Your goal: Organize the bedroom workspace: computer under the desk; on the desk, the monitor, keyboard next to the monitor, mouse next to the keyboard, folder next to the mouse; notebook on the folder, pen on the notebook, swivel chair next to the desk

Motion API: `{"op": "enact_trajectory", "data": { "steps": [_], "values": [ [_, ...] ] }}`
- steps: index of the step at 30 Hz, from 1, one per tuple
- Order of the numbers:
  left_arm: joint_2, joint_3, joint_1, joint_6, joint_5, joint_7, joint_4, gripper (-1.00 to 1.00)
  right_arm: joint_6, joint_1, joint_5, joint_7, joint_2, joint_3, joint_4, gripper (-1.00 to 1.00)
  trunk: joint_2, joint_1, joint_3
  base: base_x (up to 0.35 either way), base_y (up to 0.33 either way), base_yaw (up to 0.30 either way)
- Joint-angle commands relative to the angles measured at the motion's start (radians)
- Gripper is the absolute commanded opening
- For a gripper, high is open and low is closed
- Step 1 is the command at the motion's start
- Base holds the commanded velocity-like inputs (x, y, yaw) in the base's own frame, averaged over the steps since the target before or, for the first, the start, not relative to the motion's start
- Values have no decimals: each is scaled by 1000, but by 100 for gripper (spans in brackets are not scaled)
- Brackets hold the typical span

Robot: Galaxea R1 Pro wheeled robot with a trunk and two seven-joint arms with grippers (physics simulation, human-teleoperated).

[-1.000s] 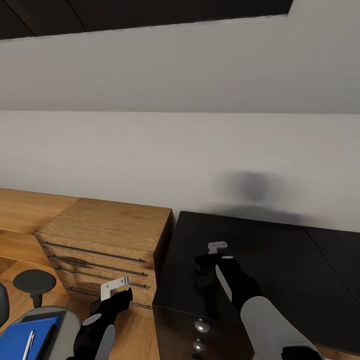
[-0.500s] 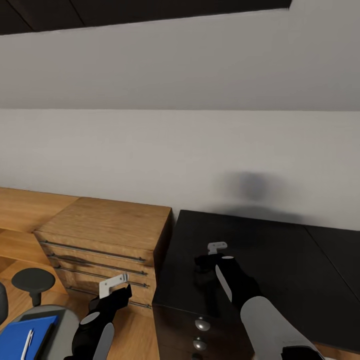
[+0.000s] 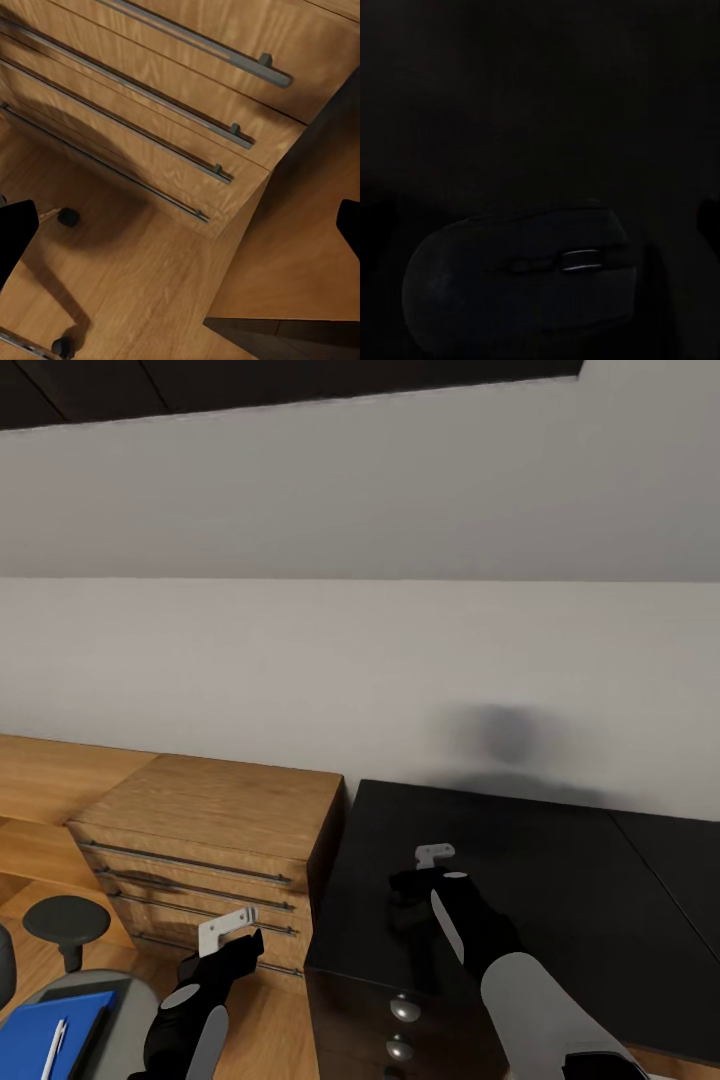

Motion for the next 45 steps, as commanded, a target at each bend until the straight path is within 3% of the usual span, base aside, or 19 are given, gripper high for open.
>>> {"op": "enact_trajectory", "data": {
  "steps": [1,45],
  "values": [
    [0,-1,-1,2,11,10,-1,100,6,0,10,7,1,-3,-2,100,-1,0,-1,0,0,0],
    [0,-2,-1,5,11,22,-1,100,44,0,9,13,1,5,10,100,-1,0,-1,0,0,0]
  ]
}}
